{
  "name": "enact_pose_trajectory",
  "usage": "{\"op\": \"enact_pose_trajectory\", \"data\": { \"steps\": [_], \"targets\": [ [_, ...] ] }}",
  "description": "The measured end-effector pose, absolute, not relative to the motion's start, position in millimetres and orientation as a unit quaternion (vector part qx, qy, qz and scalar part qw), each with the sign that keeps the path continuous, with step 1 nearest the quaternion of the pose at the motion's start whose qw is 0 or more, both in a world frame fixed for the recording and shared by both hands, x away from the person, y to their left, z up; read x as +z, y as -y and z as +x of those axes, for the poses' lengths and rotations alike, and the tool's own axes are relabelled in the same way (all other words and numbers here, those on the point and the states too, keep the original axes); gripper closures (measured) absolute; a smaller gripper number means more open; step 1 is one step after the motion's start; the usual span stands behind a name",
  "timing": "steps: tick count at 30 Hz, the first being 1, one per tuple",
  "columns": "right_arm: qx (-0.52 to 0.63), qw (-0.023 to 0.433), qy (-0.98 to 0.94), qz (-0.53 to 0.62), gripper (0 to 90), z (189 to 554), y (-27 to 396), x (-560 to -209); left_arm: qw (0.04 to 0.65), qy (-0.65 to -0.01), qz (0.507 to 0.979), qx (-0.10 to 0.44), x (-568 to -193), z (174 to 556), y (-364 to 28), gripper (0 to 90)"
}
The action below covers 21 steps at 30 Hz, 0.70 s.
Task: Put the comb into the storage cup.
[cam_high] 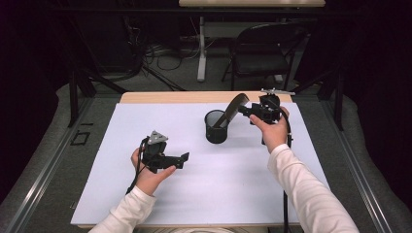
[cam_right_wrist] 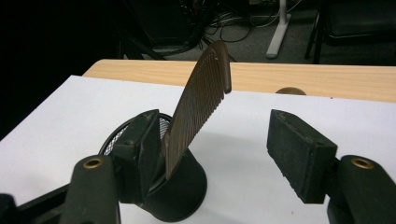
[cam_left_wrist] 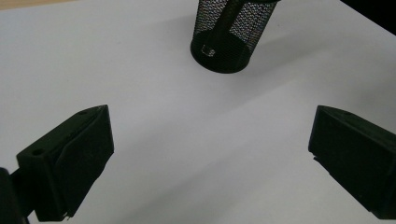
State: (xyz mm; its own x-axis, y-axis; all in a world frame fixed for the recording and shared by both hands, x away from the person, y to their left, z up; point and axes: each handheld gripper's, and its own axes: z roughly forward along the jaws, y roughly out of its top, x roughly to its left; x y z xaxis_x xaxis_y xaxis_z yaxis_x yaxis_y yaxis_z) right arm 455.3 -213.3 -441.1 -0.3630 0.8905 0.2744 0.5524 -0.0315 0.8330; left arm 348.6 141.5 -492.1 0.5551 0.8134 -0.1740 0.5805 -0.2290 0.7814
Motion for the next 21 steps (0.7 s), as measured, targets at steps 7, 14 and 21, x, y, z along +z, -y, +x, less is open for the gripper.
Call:
{"op": "enact_pose_trajectory", "data": {
  "steps": [7,14,21],
  "targets": [
    [0.471,0.183,-0.682,0.529,33.4,447.3,218.2,-438.4,0.426,-0.450,0.773,0.135,-491.0,348.5,-142.1,0.4],
    [0.466,0.206,-0.684,0.522,31.8,440.8,222.2,-436.4,0.427,-0.452,0.772,0.136,-491.0,348.6,-142.1,0.4],
    [0.462,0.225,-0.684,0.518,22.7,436.2,224.9,-436.5,0.428,-0.452,0.771,0.134,-490.5,348.6,-142.6,0.5]
  ]
}}
